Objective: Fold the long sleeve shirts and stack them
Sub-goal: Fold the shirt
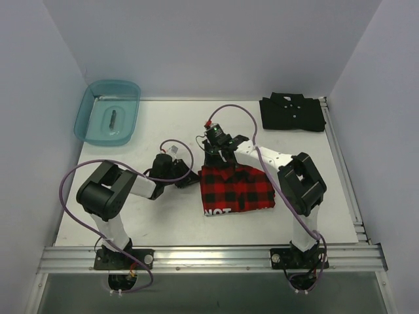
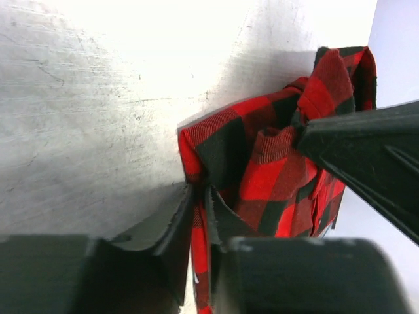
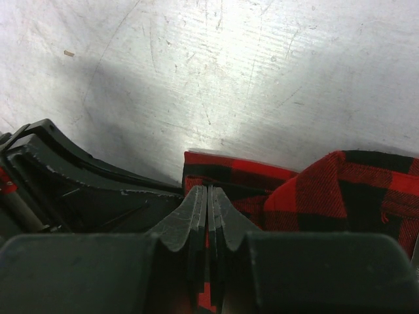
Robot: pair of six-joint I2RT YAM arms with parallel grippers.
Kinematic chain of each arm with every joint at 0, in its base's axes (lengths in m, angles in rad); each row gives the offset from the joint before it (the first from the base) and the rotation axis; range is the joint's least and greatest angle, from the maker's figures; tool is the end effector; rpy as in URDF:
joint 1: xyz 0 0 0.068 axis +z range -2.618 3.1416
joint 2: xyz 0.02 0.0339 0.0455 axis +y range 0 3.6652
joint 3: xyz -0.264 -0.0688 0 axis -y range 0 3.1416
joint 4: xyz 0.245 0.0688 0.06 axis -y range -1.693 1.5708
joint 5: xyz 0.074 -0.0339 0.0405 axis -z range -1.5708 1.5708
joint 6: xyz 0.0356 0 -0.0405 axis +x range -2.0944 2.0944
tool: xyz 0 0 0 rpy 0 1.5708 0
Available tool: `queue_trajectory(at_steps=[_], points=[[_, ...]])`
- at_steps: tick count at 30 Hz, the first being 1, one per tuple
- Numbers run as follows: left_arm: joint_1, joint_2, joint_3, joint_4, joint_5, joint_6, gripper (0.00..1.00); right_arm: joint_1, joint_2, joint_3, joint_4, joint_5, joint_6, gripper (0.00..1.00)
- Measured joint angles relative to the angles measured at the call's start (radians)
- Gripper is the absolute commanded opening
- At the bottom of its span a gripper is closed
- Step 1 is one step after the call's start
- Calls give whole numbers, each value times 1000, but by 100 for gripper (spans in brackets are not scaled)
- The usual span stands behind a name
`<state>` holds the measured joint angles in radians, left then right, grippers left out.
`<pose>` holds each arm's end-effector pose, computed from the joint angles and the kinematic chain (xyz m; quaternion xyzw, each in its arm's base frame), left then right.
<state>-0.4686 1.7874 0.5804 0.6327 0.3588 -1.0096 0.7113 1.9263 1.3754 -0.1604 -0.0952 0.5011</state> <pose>0.2710 -0.1512 0.1054 -0.1488 0.8557 -0.4326 0.2419 0.3273 0.2865 0.2124 -0.1150 0.9010 0.2727 0.3174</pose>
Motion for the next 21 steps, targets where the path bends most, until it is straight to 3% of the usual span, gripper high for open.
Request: queue_trajectory(at_steps=[2, 5, 21], points=[[-3, 15, 7, 3, 3, -1, 12, 2, 0, 0, 0, 0, -3, 0], [-6, 27, 11, 16, 11, 0, 9, 9, 0, 0, 1, -1, -8, 0], [-8, 29, 11, 24, 12, 6, 11, 42, 0, 7, 3, -6, -20, 2]])
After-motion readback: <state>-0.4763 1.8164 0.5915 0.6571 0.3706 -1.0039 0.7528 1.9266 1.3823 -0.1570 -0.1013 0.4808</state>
